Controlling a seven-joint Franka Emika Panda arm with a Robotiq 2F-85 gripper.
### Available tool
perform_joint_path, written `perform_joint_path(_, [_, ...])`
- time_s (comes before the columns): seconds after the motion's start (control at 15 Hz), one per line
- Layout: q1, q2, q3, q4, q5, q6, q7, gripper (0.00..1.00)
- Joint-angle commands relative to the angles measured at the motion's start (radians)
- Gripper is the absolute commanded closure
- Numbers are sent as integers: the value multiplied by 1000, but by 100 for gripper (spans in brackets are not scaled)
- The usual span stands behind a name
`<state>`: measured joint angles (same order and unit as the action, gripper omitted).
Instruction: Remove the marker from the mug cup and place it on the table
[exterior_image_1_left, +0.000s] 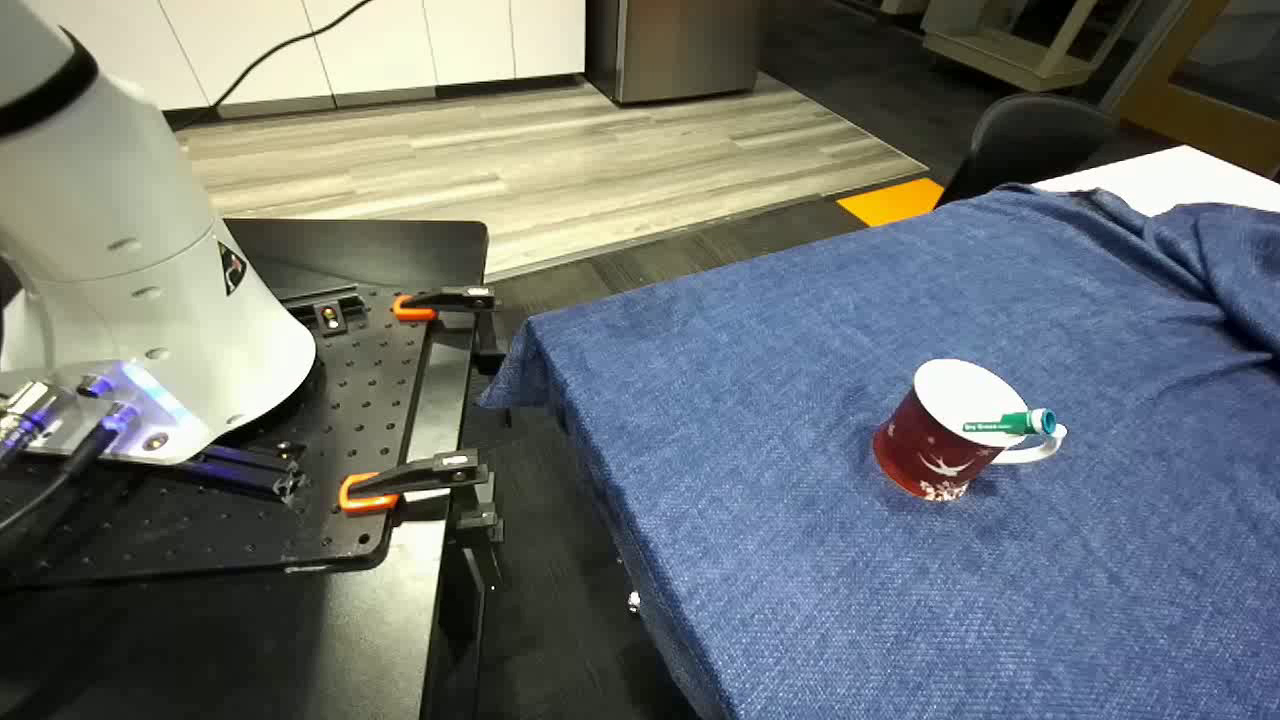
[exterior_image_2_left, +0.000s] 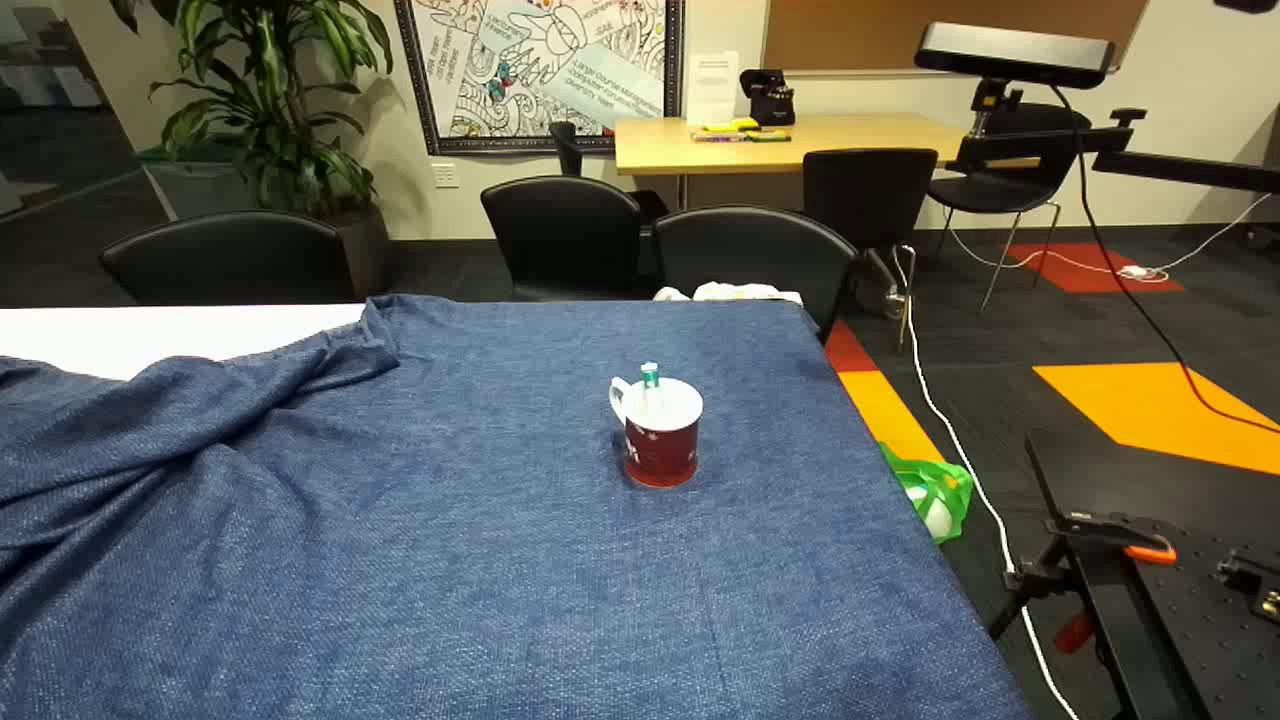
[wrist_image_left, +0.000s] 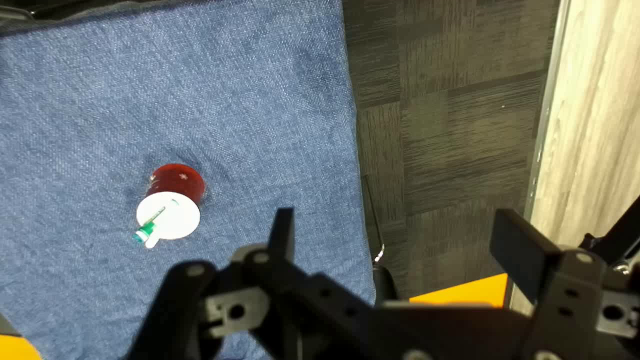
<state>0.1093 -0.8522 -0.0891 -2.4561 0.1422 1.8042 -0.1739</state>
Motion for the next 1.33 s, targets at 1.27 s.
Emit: perform_joint_path(1.27, [-246,331,198,-63,-164,696,464,0])
